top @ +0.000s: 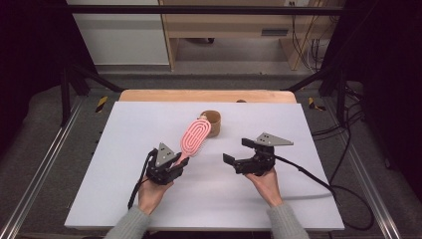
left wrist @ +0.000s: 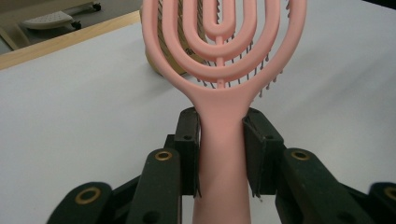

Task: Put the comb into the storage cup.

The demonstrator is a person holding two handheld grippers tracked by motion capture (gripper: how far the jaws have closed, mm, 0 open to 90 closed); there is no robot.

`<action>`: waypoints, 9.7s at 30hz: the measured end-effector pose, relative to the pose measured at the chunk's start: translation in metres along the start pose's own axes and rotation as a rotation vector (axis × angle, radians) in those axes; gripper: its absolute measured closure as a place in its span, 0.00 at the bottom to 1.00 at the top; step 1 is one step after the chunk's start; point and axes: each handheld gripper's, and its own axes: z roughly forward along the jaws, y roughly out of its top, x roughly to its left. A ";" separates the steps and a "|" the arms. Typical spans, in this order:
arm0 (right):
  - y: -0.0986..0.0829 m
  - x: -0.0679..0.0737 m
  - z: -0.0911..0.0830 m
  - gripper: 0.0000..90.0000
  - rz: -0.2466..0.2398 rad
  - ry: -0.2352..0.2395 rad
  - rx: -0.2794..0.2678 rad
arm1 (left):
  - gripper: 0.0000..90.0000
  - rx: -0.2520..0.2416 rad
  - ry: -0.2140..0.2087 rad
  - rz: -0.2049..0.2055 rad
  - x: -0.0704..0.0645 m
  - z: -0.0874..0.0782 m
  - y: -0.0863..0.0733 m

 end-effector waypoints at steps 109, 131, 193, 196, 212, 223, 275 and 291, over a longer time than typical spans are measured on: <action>0.025 0.006 0.025 0.47 0.219 0.043 0.090 | 0.77 -0.069 -0.037 0.040 -0.059 0.027 0.011; 0.025 0.009 0.023 0.57 0.240 0.056 0.069 | 0.77 -0.077 -0.007 0.047 -0.064 0.030 0.011; 0.027 0.013 0.014 0.70 0.185 0.123 0.018 | 0.71 -0.100 -0.044 0.023 -0.062 0.033 0.012; 0.027 0.013 0.014 0.70 0.185 0.121 0.010 | 0.70 -0.100 -0.045 0.024 -0.062 0.032 0.013; 0.034 0.009 0.009 0.70 0.174 0.093 -0.011 | 0.43 -0.086 -0.102 -0.013 -0.052 0.031 0.015; 0.040 0.005 0.005 0.70 0.169 0.069 -0.022 | 0.19 -0.101 -0.144 -0.034 -0.040 0.026 0.017; 0.085 0.000 -0.002 0.70 0.072 -0.048 -0.051 | 0.05 -0.099 -0.095 -0.102 0.066 -0.045 -0.043; 0.102 0.003 0.011 0.70 0.033 -0.086 -0.056 | 0.05 -0.092 -0.074 -0.118 0.085 -0.058 -0.066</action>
